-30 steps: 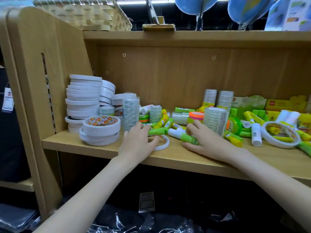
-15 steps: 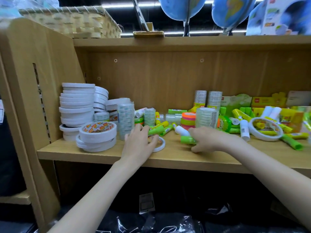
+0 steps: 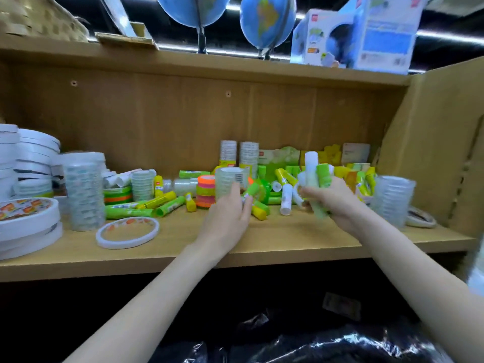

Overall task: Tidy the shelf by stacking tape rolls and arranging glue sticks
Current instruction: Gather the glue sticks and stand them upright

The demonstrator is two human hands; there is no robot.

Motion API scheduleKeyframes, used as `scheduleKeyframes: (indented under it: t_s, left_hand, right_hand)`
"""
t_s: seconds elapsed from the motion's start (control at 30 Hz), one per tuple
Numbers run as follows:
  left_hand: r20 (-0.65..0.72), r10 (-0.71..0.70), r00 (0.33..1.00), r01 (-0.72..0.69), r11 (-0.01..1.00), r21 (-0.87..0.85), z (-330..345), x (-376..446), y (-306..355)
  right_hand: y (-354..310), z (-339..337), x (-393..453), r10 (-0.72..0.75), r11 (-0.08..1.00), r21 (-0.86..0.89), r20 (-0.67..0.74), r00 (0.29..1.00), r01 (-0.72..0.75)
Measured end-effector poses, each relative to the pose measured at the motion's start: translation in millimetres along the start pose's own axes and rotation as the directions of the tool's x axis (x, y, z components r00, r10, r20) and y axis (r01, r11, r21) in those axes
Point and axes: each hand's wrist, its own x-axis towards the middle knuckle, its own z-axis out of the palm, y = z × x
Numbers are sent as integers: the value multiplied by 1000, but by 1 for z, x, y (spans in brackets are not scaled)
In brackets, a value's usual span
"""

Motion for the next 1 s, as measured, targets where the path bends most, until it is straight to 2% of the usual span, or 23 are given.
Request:
scheduleKeyframes:
  t_s: [0.1,0.17,0.2,0.27,0.33,0.37,0.47,0.53,0.63,0.7,0.77,0.9,1.0]
  left_hand:
    - [-61,-11,998,11,1000,11,17,19,11]
    - [-86,45,995,-38,996,77,24,28,9]
    - [-75,82,994,-73,990,120,26,30,6]
    - [-28,113,993,-105,973,204,30,31,1]
    - [12,117,993,-116,960,257,33,30,2]
    - [35,120,992,-125,954,274,35,31,3]
    - [92,104,990,-129,935,329,40,39,6]
    - [127,113,986,-154,909,388,46,42,8]
    - [187,139,972,-214,851,479,56,44,9]
    - [179,211,961,-271,852,447,58,46,7]
    - [177,291,940,-340,828,447,61,48,1]
    - [239,312,920,-389,814,432,64,49,0]
    - [231,320,919,-390,823,413,64,48,-3]
  right_hand:
    - [-5,-4,46,-68,978,-201,-20,997,63]
    - [-11,2,84,-142,917,-373,33,989,144]
    - [-12,5,103,-157,845,-506,73,985,173]
    - [-11,12,132,-139,578,-789,154,978,207]
    - [-6,16,152,-116,316,-907,255,960,279]
    - [-2,17,159,-107,269,-905,311,944,329]
    - [13,14,168,-148,326,-825,438,887,462]
    - [24,10,166,-183,370,-794,446,876,482]
    - [37,8,156,-275,395,-792,381,883,465]
    - [42,8,149,-390,383,-777,354,850,499]
    - [43,9,145,-431,392,-762,343,834,516]
    - [43,13,150,-327,547,-673,376,867,498]
    - [45,16,146,-384,647,-628,221,896,432]
